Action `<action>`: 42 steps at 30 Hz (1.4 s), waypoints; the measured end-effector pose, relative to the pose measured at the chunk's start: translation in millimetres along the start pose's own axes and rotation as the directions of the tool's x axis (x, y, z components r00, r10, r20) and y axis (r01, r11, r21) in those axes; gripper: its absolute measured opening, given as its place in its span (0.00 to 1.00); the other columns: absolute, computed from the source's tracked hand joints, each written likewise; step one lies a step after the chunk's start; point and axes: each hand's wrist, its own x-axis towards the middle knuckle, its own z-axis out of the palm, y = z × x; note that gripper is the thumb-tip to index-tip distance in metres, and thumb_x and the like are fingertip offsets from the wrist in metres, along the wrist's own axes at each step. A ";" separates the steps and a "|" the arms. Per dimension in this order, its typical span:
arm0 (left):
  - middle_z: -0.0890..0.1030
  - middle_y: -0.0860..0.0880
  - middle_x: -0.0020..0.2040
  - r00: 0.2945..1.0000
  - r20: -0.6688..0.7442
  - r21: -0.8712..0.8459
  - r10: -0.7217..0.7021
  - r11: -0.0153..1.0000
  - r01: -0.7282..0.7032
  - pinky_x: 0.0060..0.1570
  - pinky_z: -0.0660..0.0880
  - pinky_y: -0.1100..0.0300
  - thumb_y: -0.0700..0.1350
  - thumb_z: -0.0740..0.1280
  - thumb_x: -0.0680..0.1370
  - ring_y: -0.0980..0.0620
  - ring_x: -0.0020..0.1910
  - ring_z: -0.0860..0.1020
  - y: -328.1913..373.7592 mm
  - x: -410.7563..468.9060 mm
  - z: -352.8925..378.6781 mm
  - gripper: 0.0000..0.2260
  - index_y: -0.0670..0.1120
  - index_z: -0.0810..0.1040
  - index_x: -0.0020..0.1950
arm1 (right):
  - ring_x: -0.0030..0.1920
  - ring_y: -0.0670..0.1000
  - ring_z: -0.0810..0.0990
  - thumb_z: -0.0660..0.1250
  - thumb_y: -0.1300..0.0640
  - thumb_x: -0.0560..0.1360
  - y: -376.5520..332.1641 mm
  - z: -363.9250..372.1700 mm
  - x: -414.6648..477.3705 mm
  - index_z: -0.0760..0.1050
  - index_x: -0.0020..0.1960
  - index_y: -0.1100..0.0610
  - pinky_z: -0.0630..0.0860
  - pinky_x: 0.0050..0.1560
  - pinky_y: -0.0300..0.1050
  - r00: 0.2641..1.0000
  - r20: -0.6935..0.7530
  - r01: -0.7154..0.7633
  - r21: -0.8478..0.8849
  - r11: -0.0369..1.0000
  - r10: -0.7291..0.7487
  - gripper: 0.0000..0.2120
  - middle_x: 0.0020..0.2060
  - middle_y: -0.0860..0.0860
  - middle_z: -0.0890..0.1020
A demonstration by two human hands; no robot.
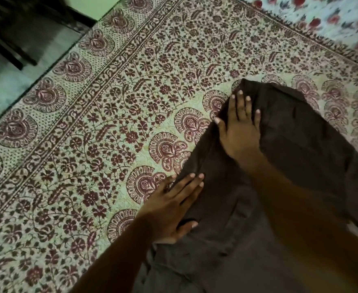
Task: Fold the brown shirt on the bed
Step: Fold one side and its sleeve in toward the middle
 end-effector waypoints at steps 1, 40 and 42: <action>0.42 0.47 0.86 1.000 0.000 0.006 -0.004 1.000 0.004 0.78 0.57 0.41 0.66 0.56 0.80 0.48 0.85 0.46 -0.9 -0.3 0.3 0.41 0.44 0.48 0.85 | 0.84 0.56 0.47 0.47 0.37 0.84 -7.6 1.2 -26.6 0.49 0.84 0.58 0.48 0.81 0.64 1.000 -0.027 0.015 0.018 1.000 -0.014 0.36 0.84 0.54 0.48; 0.73 0.45 0.74 0.998 0.065 -0.067 0.001 0.998 0.004 0.65 0.74 0.41 0.62 0.54 0.81 0.40 0.69 0.74 154.9 -79.2 -9.0 0.30 0.46 0.68 0.78 | 0.75 0.53 0.73 0.65 0.48 0.82 64.8 -18.9 -457.7 0.76 0.73 0.58 0.72 0.74 0.47 0.948 -0.022 -0.238 0.617 0.750 0.319 0.23 0.76 0.54 0.73; 0.72 0.45 0.75 0.997 0.043 -0.102 0.068 0.993 -0.064 0.63 0.74 0.44 0.57 0.59 0.82 0.41 0.69 0.75 197.4 -45.0 -9.6 0.28 0.46 0.67 0.78 | 0.67 0.54 0.80 0.68 0.54 0.81 109.7 -27.7 -457.7 0.78 0.70 0.58 0.76 0.69 0.47 0.891 0.010 -0.346 0.662 0.665 0.454 0.19 0.70 0.56 0.79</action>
